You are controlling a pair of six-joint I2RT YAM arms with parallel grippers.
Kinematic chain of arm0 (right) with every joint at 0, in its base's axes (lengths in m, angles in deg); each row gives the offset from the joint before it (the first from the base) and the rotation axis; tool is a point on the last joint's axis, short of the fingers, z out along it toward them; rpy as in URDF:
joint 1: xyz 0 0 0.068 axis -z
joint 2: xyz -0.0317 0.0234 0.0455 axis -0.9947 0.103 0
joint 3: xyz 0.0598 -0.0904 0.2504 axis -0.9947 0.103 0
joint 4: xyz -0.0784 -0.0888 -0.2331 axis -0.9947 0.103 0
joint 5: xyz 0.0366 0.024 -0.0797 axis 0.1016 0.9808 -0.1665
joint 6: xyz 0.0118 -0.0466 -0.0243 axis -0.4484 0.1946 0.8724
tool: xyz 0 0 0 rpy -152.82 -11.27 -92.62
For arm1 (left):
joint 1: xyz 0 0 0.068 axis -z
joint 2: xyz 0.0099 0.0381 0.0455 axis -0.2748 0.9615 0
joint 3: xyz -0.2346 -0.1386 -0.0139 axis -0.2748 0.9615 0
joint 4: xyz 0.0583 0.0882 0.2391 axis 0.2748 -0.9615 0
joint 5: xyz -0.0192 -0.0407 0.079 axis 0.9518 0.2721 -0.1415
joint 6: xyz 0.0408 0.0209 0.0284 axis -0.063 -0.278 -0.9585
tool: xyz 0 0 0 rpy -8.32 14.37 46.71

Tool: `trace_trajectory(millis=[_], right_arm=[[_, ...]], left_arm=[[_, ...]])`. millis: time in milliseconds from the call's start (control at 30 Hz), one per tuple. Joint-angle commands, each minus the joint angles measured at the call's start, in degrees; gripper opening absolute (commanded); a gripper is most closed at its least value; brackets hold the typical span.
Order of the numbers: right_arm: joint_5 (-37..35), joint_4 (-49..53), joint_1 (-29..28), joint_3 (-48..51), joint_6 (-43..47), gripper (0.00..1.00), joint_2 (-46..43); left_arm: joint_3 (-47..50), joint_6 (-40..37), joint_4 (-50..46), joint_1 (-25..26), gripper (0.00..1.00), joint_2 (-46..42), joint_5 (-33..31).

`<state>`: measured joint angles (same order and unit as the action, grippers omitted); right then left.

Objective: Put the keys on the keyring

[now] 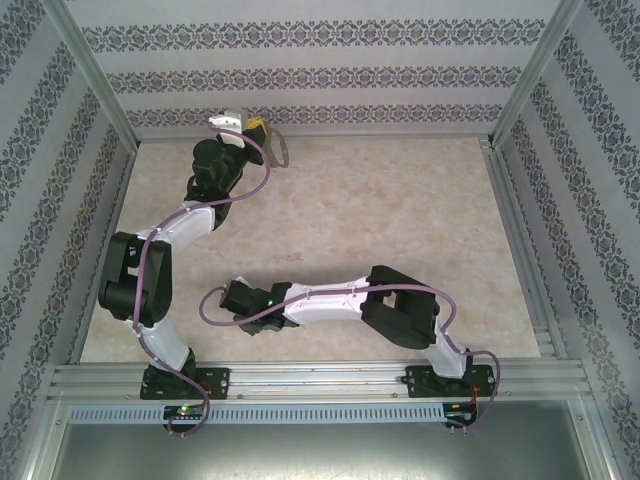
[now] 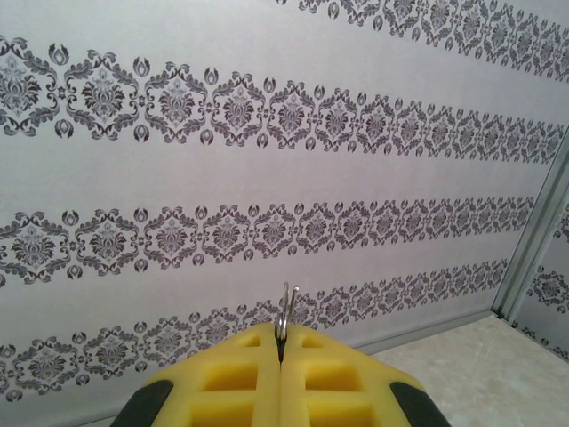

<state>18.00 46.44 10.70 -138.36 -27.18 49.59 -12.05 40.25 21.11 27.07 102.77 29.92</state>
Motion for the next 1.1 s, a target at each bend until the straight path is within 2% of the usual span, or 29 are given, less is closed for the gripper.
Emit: trace_trajectory(millis=[0, 333, 633, 900, 1067], right_arm=[[-1.65, 1.65, -0.12, -1.92, 1.02, 0.37, 1.63], [-2.30, 1.57, 0.68, -1.33, 0.85, 0.27, 2.15], [-3.44, 0.03, 2.36, 3.93, 0.38, 0.01, -2.25], [-4.90, -2.27, 6.07, 11.78, 1.53, 0.00, -10.14], [-0.68, -6.80, 11.66, 19.83, 2.08, 0.00, -17.41]], left_arm=[[-2.05, 0.11, 0.93, -0.80, 0.00, -2.01, 1.41], [-1.87, 0.10, 1.21, -0.77, 0.00, -2.01, 1.92], [-2.03, 0.93, 1.63, -0.74, 0.00, -2.26, 2.96], [-1.88, 2.62, 1.64, -0.66, 0.00, -3.28, 4.00], [-1.60, 3.68, -0.07, -0.31, 0.00, -4.44, 5.09]])
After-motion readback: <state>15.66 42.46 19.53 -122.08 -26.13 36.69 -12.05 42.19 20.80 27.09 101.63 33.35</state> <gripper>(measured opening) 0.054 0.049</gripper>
